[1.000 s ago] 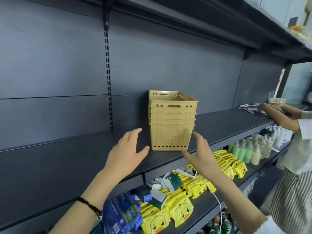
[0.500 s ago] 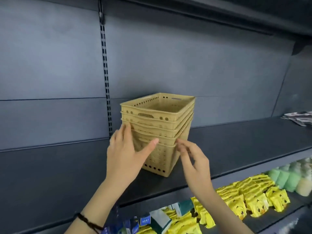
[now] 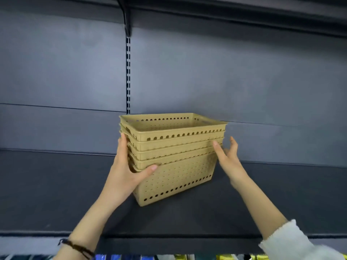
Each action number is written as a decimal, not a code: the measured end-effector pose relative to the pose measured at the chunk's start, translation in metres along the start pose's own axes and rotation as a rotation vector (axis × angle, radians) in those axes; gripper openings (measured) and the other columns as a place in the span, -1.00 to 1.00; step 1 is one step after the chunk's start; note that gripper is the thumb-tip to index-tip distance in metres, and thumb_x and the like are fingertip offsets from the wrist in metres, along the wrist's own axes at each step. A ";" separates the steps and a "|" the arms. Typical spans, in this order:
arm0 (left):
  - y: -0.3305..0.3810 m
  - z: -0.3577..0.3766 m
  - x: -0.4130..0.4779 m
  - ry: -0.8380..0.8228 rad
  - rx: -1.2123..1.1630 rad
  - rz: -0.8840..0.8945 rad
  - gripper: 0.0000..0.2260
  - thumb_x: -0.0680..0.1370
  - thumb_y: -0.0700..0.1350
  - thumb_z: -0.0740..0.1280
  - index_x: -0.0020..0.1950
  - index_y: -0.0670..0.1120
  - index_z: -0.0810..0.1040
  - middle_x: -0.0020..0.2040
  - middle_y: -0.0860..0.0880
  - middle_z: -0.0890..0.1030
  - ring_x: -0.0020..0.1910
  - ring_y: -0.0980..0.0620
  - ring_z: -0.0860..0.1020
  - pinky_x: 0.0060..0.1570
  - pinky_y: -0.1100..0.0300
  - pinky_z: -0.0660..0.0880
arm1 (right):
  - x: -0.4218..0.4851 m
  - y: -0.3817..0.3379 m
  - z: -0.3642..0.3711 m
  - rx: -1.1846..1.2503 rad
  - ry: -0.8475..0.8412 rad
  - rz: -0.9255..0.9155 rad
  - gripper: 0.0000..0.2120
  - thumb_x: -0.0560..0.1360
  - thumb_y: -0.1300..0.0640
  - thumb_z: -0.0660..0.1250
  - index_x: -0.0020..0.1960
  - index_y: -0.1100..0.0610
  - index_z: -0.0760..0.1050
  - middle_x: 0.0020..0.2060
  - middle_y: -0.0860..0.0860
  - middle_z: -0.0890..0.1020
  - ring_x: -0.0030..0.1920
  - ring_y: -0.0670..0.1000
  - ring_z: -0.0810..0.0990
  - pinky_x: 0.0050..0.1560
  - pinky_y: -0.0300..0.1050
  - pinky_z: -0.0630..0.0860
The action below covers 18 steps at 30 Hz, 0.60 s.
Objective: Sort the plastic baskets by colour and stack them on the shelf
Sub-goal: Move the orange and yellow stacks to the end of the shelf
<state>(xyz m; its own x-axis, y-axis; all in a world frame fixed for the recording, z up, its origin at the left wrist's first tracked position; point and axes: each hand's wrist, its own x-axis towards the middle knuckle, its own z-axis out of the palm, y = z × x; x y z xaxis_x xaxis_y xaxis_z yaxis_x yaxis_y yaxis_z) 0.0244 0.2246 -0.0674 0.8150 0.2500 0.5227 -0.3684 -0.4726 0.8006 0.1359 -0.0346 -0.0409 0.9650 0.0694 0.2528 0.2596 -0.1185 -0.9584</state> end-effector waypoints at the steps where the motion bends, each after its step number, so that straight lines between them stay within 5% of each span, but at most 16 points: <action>1: 0.002 -0.002 0.000 -0.013 -0.010 -0.019 0.07 0.21 0.40 0.48 0.49 0.44 -0.19 0.56 0.23 0.21 0.55 0.15 0.16 0.51 -0.07 0.16 | 0.002 -0.001 -0.001 0.017 -0.033 -0.003 -0.19 0.52 -0.21 0.25 0.57 -0.10 -0.17 0.56 -0.01 0.14 0.52 -0.03 0.17 0.40 -0.05 0.16; 4: 0.006 -0.003 -0.003 -0.060 -0.138 -0.057 -0.03 0.31 0.14 0.50 0.50 0.41 -0.09 0.47 0.32 0.32 0.42 0.35 0.31 0.47 0.09 0.24 | -0.001 0.008 -0.006 0.033 0.020 -0.066 -0.29 0.53 -0.16 0.27 0.54 0.01 0.03 0.47 -0.05 0.27 0.36 -0.07 0.32 0.28 -0.13 0.27; 8: 0.003 0.000 -0.017 0.039 -0.263 -0.094 -0.29 0.48 -0.05 0.39 0.56 0.18 0.15 0.40 0.14 0.49 0.33 0.21 0.48 0.35 0.09 0.42 | -0.017 0.028 -0.019 0.123 0.143 -0.167 -0.53 0.50 -0.22 0.28 0.36 -0.15 0.30 0.27 0.00 0.46 0.15 -0.10 0.49 0.14 -0.12 0.44; 12: 0.004 0.012 -0.028 0.135 -0.278 -0.125 -0.50 0.62 -0.07 0.25 0.54 0.18 0.21 0.33 0.15 0.55 0.26 0.23 0.53 0.28 0.19 0.42 | -0.037 0.033 -0.009 0.247 0.037 -0.199 -0.41 0.44 -0.40 0.21 0.42 -0.28 0.25 0.31 -0.12 0.46 0.29 -0.17 0.44 0.26 -0.10 0.39; 18: 0.007 0.002 -0.036 0.177 -0.251 -0.119 -0.58 0.64 -0.11 0.23 0.48 0.16 0.31 0.27 0.13 0.59 0.20 0.14 0.57 0.15 0.22 0.47 | -0.048 0.025 0.004 0.312 -0.013 -0.219 -0.42 0.46 -0.22 0.19 0.47 -0.22 0.24 0.25 -0.30 0.53 0.20 -0.33 0.51 0.08 -0.32 0.42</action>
<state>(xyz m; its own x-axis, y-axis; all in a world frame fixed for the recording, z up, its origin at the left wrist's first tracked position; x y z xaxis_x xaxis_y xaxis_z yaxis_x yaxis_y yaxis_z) -0.0069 0.2106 -0.0807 0.7764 0.4447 0.4467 -0.3923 -0.2137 0.8946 0.0955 -0.0368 -0.0772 0.8871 0.0720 0.4559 0.4337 0.2079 -0.8767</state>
